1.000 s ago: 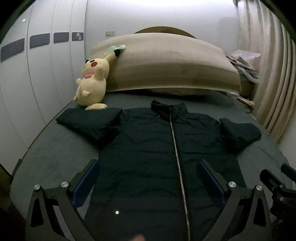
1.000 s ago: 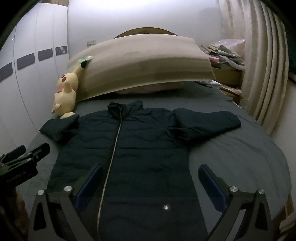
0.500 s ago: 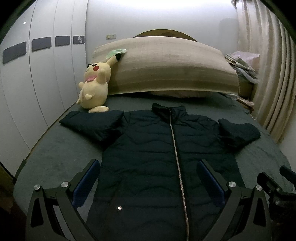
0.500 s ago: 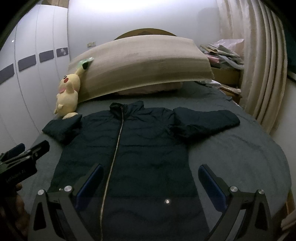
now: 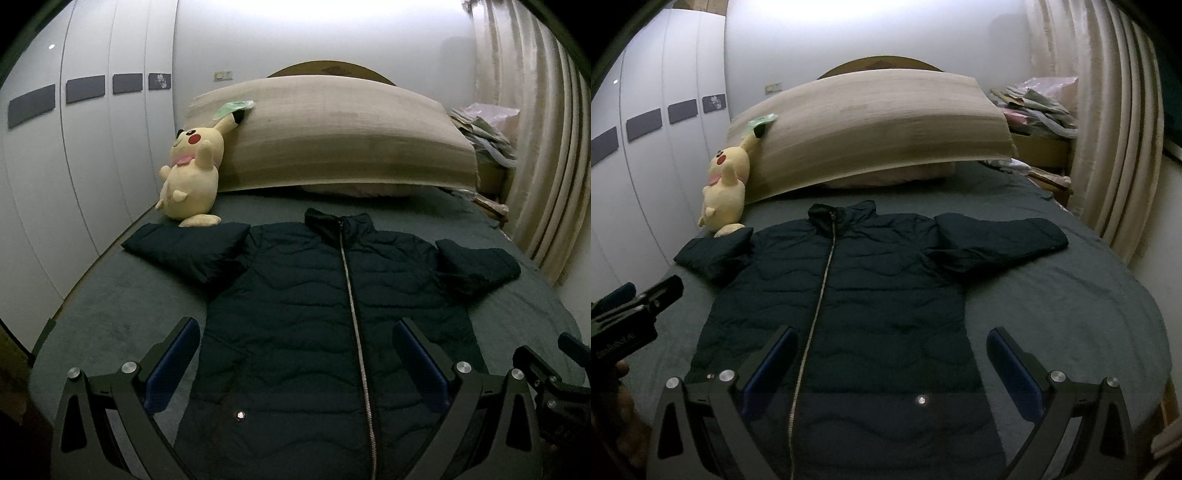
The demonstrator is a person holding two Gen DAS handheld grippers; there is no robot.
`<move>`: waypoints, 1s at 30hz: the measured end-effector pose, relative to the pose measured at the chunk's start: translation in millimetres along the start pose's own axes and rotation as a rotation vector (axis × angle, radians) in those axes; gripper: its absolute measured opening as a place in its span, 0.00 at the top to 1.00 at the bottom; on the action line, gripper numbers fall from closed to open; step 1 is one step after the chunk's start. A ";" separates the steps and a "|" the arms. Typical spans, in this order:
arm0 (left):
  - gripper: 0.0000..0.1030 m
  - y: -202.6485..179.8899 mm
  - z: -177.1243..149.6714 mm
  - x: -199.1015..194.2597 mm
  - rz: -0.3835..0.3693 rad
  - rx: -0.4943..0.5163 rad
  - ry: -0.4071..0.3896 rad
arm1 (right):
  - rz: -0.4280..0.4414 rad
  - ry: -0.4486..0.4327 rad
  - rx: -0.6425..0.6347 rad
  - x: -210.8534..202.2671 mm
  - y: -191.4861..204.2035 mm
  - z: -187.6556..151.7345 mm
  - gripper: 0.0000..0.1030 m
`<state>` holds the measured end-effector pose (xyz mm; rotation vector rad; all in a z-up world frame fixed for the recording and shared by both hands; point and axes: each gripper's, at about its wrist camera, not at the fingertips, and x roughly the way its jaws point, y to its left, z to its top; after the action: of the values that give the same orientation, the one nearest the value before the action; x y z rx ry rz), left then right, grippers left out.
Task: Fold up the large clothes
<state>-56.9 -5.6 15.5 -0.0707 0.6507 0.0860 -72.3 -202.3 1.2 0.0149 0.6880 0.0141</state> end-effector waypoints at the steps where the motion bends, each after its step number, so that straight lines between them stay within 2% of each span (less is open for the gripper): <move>1: 0.00 -0.5 -0.2 -0.4 -0.001 0.000 0.001 | 0.001 0.000 0.001 -0.2 -0.6 -0.3 0.00; 30: 0.00 -2.1 3.2 -1.5 0.014 0.011 0.009 | 0.004 0.004 0.000 1.7 -5.3 0.0 0.00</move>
<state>-55.9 -7.5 19.0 -0.0564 0.6607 0.0956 -70.9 -207.6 0.0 0.0159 0.6923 0.0179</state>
